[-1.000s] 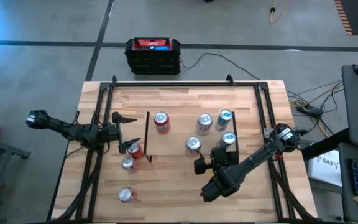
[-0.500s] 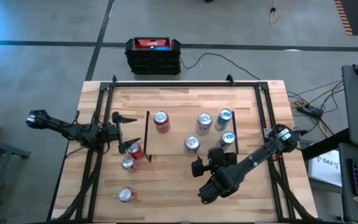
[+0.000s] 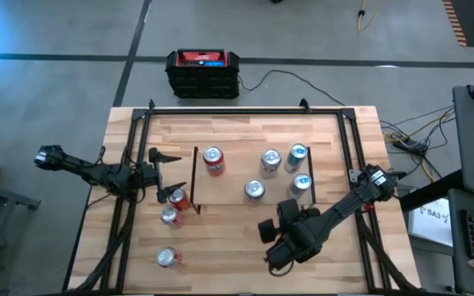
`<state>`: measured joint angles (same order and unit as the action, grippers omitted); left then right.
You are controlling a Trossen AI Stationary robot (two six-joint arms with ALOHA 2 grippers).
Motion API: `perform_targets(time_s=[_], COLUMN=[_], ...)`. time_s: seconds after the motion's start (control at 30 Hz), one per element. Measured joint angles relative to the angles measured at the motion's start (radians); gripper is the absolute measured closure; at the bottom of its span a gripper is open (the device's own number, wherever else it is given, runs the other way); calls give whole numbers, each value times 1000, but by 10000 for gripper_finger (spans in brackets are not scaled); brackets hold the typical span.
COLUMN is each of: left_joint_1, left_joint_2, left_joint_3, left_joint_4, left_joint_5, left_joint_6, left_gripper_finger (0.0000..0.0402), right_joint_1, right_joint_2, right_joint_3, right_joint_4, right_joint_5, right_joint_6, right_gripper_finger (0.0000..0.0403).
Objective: Place canned beverage on shelf
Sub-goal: Adjust the shelf
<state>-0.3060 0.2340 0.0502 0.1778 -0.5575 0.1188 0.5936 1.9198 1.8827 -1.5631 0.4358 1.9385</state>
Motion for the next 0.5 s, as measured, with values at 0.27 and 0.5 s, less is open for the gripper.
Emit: perform_targets(time_s=[0.27,0.5], left_joint_1=[0,0], left_joint_2=[0,0], left_joint_3=[0,0], left_joint_4=[-1,0], left_joint_5=[0,0], left_joint_6=[0,0], left_gripper_finger=[2,2], right_joint_1=[126,269], right_joint_2=[-1,-1], right_joint_3=[31,-23], right_joint_4=[57,102], right_joint_5=[-110,67], right_joint_6=[-12,190], right_gripper_finger=[19,19])
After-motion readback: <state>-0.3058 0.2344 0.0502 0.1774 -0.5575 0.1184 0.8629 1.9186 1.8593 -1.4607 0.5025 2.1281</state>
